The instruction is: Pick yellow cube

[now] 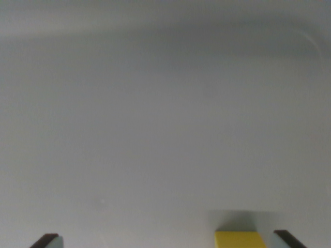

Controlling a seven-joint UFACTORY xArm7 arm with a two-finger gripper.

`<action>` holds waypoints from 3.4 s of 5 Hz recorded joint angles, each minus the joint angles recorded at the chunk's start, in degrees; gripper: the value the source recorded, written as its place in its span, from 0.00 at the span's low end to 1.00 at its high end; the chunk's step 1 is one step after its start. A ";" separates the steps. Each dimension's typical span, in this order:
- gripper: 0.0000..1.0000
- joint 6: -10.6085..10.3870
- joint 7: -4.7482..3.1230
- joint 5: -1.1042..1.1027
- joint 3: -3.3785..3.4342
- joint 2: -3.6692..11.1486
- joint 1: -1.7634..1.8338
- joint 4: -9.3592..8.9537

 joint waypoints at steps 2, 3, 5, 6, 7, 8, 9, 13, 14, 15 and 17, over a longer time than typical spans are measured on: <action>0.00 -2.71 -1.19 0.16 -0.47 0.59 -0.28 -2.43; 0.00 -5.44 -2.39 0.32 -0.93 1.18 -0.56 -4.88; 0.00 -8.12 -3.57 0.48 -1.39 1.76 -0.84 -7.28; 0.00 -8.12 -3.57 0.48 -1.39 1.76 -0.84 -7.28; 0.00 -10.68 -4.69 0.63 -1.83 2.32 -1.10 -9.57; 0.00 -10.68 -4.69 0.63 -1.83 2.32 -1.10 -9.57; 0.00 -13.24 -5.82 0.78 -2.27 2.88 -1.37 -11.88; 0.00 -18.05 -7.94 1.06 -3.10 3.92 -1.87 -16.19; 0.00 -18.05 -7.94 1.06 -3.10 3.92 -1.87 -16.19; 0.00 -20.16 -8.87 1.19 -3.46 4.38 -2.08 -18.08; 0.00 -22.20 -9.76 1.31 -3.81 4.82 -2.29 -19.91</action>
